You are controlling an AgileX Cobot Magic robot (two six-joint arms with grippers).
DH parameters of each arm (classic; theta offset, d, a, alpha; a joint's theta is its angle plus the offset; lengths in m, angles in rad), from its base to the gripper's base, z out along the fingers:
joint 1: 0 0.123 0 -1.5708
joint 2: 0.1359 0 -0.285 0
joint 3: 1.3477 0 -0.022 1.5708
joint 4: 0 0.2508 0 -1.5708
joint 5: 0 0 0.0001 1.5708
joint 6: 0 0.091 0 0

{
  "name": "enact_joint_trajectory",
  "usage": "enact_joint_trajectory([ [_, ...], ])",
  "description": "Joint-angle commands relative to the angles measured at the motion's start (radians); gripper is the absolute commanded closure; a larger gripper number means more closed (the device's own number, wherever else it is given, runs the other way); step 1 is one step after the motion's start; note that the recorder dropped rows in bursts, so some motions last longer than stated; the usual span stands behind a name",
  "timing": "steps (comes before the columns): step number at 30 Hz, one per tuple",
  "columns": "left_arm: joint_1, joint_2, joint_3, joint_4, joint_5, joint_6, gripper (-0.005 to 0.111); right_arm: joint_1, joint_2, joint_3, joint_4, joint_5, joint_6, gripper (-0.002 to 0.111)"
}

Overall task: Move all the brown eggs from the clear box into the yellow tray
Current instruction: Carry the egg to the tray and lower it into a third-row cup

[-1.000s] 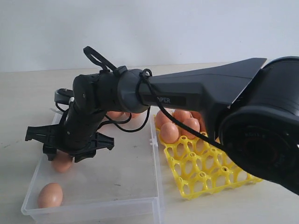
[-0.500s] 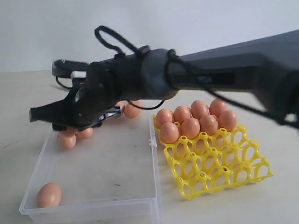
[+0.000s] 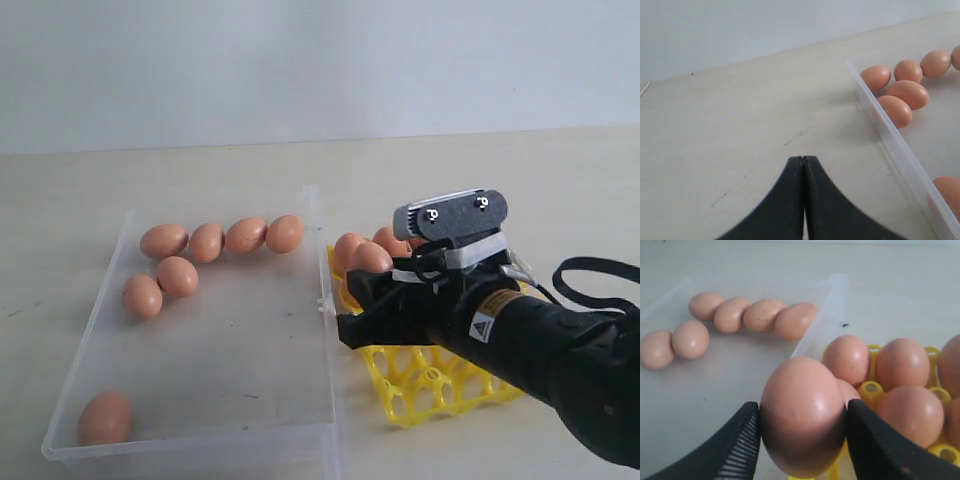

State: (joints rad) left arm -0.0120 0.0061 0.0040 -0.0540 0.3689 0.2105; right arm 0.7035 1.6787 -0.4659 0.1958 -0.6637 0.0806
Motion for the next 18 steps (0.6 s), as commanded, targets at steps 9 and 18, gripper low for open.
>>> enact_joint_trajectory([
  [9, 0.002, -0.006, -0.004, -0.008, -0.008, -0.005, 0.107, -0.005, 0.121, 0.038, 0.022, -0.14, 0.001, 0.108],
  [18, 0.002, -0.006, -0.004, -0.008, -0.008, -0.005, 0.107, -0.005, 0.123, 0.038, 0.022, -0.146, 0.014, 0.108],
])
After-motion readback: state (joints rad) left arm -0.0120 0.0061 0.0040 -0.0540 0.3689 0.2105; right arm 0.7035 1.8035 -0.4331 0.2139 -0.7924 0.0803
